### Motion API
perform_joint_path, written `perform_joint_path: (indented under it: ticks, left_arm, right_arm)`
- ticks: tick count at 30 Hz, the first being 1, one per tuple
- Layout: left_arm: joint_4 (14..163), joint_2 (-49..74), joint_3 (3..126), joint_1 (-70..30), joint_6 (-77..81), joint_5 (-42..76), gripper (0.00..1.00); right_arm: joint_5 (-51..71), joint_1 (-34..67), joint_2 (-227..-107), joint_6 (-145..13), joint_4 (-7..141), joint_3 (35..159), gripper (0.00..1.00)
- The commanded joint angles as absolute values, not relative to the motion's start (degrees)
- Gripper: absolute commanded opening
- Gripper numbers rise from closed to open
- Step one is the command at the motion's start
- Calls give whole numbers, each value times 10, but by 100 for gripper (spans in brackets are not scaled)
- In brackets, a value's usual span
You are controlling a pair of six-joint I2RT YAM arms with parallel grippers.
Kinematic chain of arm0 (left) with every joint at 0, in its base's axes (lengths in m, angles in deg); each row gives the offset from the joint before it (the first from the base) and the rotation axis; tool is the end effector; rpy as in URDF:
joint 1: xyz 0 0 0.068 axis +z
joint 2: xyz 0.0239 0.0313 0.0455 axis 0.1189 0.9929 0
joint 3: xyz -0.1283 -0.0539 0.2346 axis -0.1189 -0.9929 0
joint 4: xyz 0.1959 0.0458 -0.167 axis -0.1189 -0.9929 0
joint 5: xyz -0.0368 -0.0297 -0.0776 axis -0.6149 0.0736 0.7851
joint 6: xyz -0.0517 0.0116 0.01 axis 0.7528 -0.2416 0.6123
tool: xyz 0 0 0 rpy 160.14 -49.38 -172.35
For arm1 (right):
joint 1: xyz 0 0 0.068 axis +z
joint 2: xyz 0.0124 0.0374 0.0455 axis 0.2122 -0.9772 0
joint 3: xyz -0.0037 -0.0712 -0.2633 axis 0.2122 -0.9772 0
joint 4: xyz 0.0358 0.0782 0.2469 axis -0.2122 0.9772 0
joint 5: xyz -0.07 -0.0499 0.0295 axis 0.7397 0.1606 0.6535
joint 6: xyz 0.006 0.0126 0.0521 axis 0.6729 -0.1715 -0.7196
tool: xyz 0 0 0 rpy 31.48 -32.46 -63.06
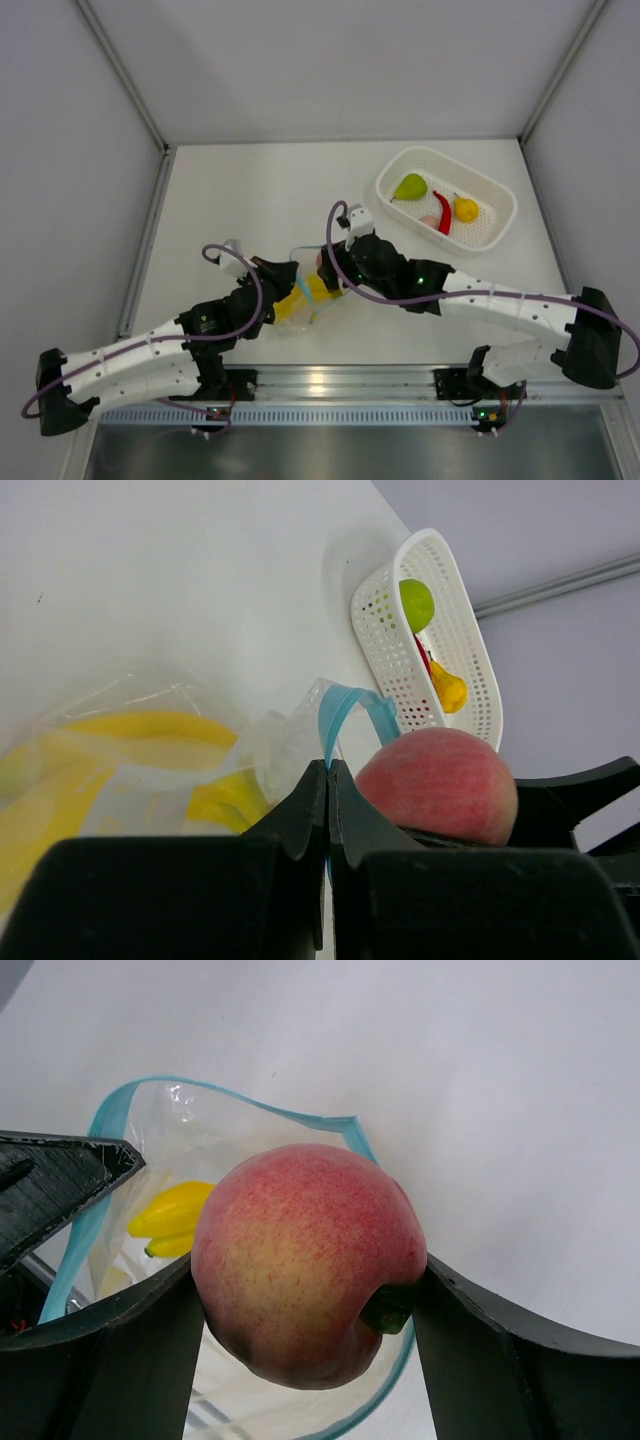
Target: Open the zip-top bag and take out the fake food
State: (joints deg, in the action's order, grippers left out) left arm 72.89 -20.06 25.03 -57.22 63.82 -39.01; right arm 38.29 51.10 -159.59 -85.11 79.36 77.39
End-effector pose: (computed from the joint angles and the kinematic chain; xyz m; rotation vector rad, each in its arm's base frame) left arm 0.0969 -0.1389 0.2689 -0.6825 1.8060 -0.8295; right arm 0.1409 0.2534 0.2943 -0.4746 2.0700 0.5764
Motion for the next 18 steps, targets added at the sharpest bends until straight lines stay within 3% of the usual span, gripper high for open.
perform_joint_path:
  ticks: [1, 5, 10, 18]
  left_arm:
    - [726, -204, 261, -570, 620, -407, 0]
    - [726, -202, 255, -570, 608, -421, 0]
    - [726, -199, 253, -570, 602, -423, 0]
    - [727, -199, 285, -570, 568, -391, 0]
  right_arm:
    - [434, 509, -1529, -843, 803, 790, 55]
    - [432, 469, -1456, -834, 810, 788, 55]
    - [415, 338, -1402, -832, 808, 779, 55]
    - [342, 77, -1504, -867, 800, 820, 56]
